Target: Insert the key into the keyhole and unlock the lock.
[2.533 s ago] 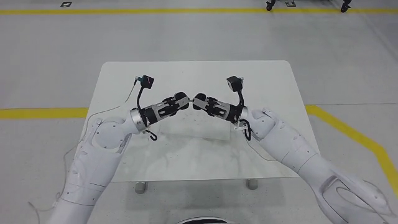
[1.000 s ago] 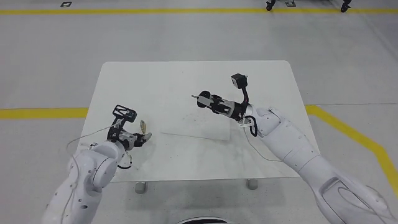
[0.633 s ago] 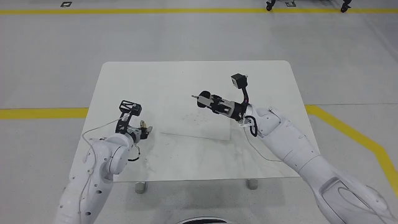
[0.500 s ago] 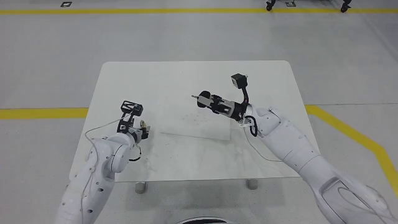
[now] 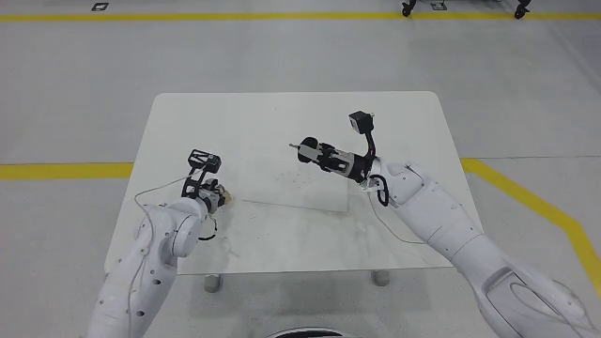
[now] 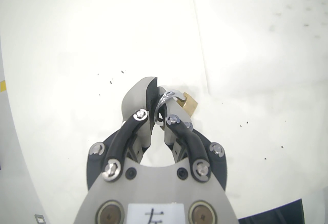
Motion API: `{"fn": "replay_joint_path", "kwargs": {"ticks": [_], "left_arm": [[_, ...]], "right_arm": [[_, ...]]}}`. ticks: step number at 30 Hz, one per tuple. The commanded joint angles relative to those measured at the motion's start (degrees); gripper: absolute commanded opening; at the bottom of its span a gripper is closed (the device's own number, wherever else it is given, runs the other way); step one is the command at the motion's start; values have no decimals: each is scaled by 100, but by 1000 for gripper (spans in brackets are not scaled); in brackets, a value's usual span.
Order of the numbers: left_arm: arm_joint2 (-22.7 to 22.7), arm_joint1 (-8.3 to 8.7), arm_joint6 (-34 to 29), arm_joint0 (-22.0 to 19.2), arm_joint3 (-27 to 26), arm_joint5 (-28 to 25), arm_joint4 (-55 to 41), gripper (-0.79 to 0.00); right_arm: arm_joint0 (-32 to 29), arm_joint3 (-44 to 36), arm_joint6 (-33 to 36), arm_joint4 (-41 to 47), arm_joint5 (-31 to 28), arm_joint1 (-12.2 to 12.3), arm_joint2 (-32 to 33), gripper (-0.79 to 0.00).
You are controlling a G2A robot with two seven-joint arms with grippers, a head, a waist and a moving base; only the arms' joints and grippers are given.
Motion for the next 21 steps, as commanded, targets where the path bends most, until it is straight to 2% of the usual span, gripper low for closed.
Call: {"fn": "replay_joint_path", "kwargs": {"ticks": [1, 4, 6, 9, 14, 18, 21], "left_arm": [[-51, 5, 24, 37, -16, -42, -24, -785], [-126, 2, 193, 64, -11, -135, -203, -785], [-184, -12, 372, 78, -52, -281, -656, -785], [-461, -33, 643, 73, 26, -615, -1902, -785], [-913, -59, 325, -246, 565, -880, -4102, -785], [-1014, -73, -204, -691, 1055, -1052, -5496, -785], [-1005, -72, -291, -985, 1287, -1033, -5735, -785]], "right_arm": [[0, 0, 0, 0, 0, 0, 0, -785], [0, 0, 0, 0, 0, 0, 0, -785], [0, 0, 0, 0, 0, 0, 0, -785], [0, 0, 0, 0, 0, 0, 0, -785], [0, 0, 0, 0, 0, 0, 0, -785], [0, 0, 0, 0, 0, 0, 0, -785], [0, 0, 0, 0, 0, 0, 0, -785]]}}
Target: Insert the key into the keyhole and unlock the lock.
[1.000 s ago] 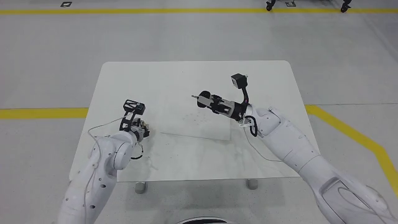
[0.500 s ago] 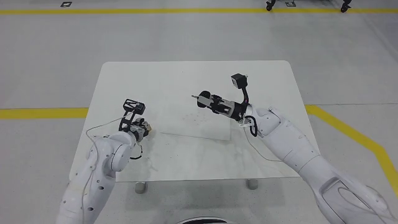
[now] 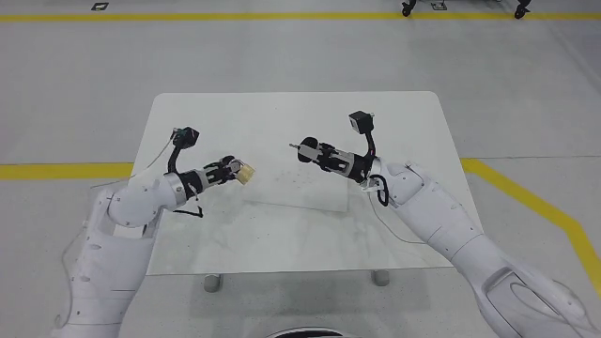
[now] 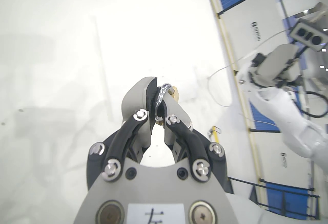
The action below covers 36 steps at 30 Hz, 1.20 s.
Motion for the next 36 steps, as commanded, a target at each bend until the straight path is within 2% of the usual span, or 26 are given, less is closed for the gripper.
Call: {"fn": "replay_joint_path", "kwargs": {"ticks": [1, 4, 11, 13, 15, 22, 26, 29, 36], "left_arm": [[73, 3, 293, -148, -8, 130, 418, -785], [235, -5, 524, -103, -234, 296, 774, -785], [235, -5, 524, -103, -234, 296, 774, -785], [287, -25, 520, -60, -151, 276, 439, -785], [330, -59, 397, -228, 251, 226, -294, -785], [921, -220, -990, -1204, 1724, 359, -2418, -785], [1306, -305, -1221, -1643, 2295, 352, -2603, -785], [1415, -359, -1371, -1856, 2634, 408, -3038, -785], [1654, -444, -1533, -2251, 3216, 396, -3396, -785]], "right_arm": [[0, 0, 0, 0, 0, 0, 0, -785], [0, 0, 0, 0, 0, 0, 0, -785], [0, 0, 0, 0, 0, 0, 0, -785], [-74, -63, -304, 119, 90, -12, 98, -785], [-136, -72, -576, 189, 161, -34, 192, -785], [-93, -110, -1158, -532, 778, -165, 188, -785], [-23, -12, -1275, -684, 919, -305, 0, -785], [70, 134, -1308, -767, 999, -409, -124, -785], [233, 608, -1342, -647, 931, -582, -195, -785]]}}
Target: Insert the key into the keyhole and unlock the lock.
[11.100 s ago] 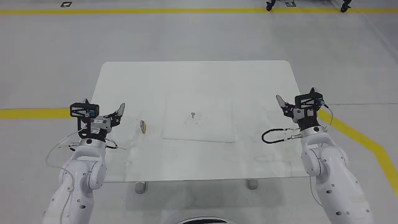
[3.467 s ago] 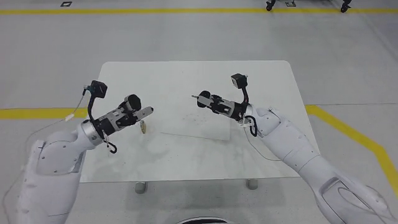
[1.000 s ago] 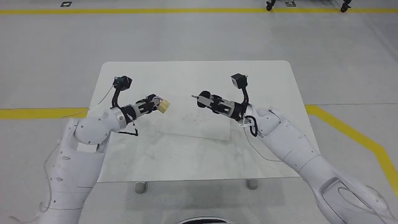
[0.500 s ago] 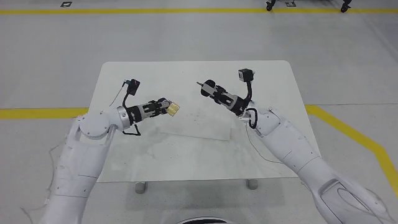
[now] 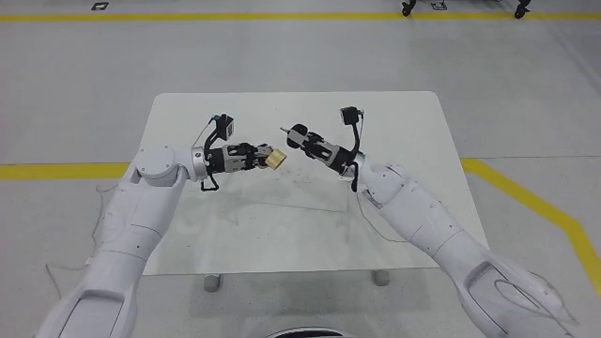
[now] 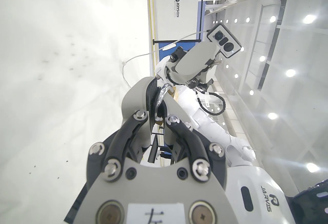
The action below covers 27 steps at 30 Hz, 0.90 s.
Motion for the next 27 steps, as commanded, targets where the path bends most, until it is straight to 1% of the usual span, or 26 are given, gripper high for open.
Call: {"fn": "replay_joint_path", "kwargs": {"ticks": [1, 5, 10, 13, 15, 17, 21, 25, 27], "left_arm": [[67, -33, -88, -110, 189, 38, -206, -785], [181, -87, -146, -289, 442, 47, -406, -785], [317, -128, 34, -452, 602, -45, -315, -785], [348, -147, 61, -520, 698, 37, -402, -785], [345, -166, 125, -566, 783, 188, -557, -785], [345, -178, 183, -617, 871, 232, -628, -785], [331, -204, 321, -696, 1023, 338, -815, -785], [166, -186, 252, -776, 1166, 403, -1119, -785], [166, -186, 252, -776, 1166, 403, -1119, -785]], "right_arm": [[32, 100, 26, 42, -63, -34, 4, -785], [76, 233, 135, 136, -162, -89, 7, -785], [136, 343, 377, 346, -171, -171, -20, -785], [149, 349, 639, 528, -316, -209, -44, -785], [152, 381, 847, 709, -430, -217, -30, -785], [167, 445, 963, 820, -437, -215, 19, -785], [148, 493, 879, 888, -455, -204, 184, -785], [21, 340, 598, 686, -740, -127, 497, -785], [-48, 233, 525, 674, -816, -103, 585, -785]]}}
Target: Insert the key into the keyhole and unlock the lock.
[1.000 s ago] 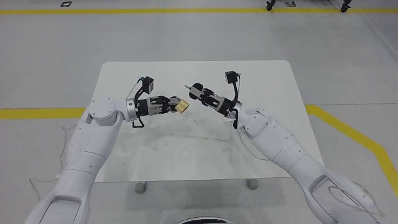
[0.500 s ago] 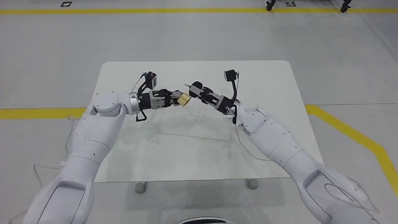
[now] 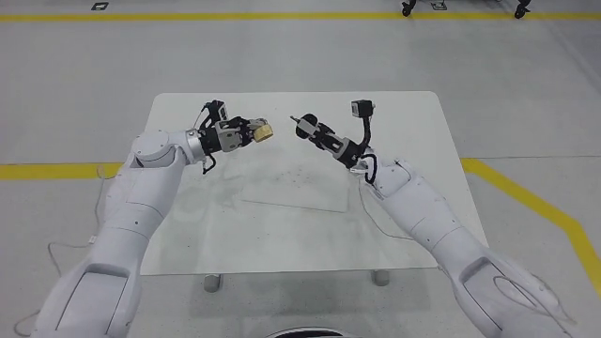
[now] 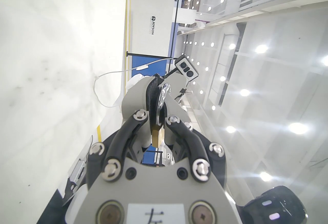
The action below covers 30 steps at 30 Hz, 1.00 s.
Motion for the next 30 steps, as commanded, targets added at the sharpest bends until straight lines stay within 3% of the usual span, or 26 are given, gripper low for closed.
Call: {"fn": "replay_joint_path", "kwargs": {"ticks": [1, 11, 14, 17, 20, 24, 27, 30], "left_arm": [[4, 0, 4, 2, -3, -1, 8, -785], [33, 2, 178, 39, -65, 3, 132, -785], [106, -25, 197, 144, -125, 599, -62, -785], [114, -42, -21, 107, 11, 1167, -366, -785], [211, -60, -139, -5, 155, 1696, -401, -785], [424, -123, -70, -163, 282, 2250, -376, -785], [638, -202, 40, -325, 405, 2720, -367, -785], [797, -275, 61, -467, 541, 2997, -415, -785]], "right_arm": [[-20, -33, -18, 1, -18, 7, 28, -785], [-20, -33, -18, 1, -18, 7, 28, -785], [-27, -167, -112, -372, 122, 25, 90, -785], [-108, -565, -725, -2024, 765, 125, 365, -785], [-529, -1469, -1478, -4008, 1515, 275, 667, -785], [-1268, -2848, -1993, -6581, 2446, 513, 1043, -785], [-1872, -3821, -1926, -8258, 3047, 669, 1231, -785], [-2201, -4475, -1518, -9233, 3246, 760, 1303, -785]]}}
